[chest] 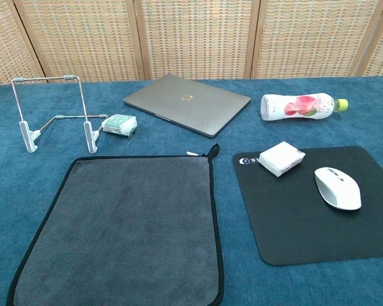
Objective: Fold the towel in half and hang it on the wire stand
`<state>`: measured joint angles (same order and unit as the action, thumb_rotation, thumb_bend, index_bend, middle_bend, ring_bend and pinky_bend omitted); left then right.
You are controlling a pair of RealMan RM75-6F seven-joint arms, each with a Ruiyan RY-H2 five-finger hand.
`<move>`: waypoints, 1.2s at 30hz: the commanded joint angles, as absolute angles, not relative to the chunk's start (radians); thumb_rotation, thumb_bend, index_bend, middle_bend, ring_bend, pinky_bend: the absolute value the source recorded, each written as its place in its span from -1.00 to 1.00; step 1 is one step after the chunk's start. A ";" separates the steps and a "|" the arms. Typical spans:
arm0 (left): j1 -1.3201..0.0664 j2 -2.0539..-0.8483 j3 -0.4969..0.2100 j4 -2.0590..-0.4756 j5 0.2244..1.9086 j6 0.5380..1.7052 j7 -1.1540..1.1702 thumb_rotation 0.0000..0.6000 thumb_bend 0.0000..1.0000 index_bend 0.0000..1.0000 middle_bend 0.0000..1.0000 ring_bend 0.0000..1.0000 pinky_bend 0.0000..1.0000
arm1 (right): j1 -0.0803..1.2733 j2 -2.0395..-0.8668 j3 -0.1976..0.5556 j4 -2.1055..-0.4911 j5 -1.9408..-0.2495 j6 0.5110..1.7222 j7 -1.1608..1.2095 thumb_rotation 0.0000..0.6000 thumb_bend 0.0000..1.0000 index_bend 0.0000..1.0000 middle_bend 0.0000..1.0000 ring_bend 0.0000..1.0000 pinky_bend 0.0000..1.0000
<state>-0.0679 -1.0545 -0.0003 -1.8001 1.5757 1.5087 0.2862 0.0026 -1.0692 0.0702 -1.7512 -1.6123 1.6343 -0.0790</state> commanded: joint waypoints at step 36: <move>-0.366 -1.400 0.080 -0.973 1.930 1.400 -0.180 1.00 -0.54 -0.71 -1.00 -1.00 -1.00 | 0.017 -1.102 0.082 -1.750 -1.578 1.603 -0.161 1.00 -1.00 -1.00 -1.00 -1.00 -1.00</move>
<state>-0.2931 -1.2848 0.0430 -1.1645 1.8330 1.3825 -0.0548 0.0156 -1.1008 0.0806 -1.7511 -1.5795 1.6045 -0.1598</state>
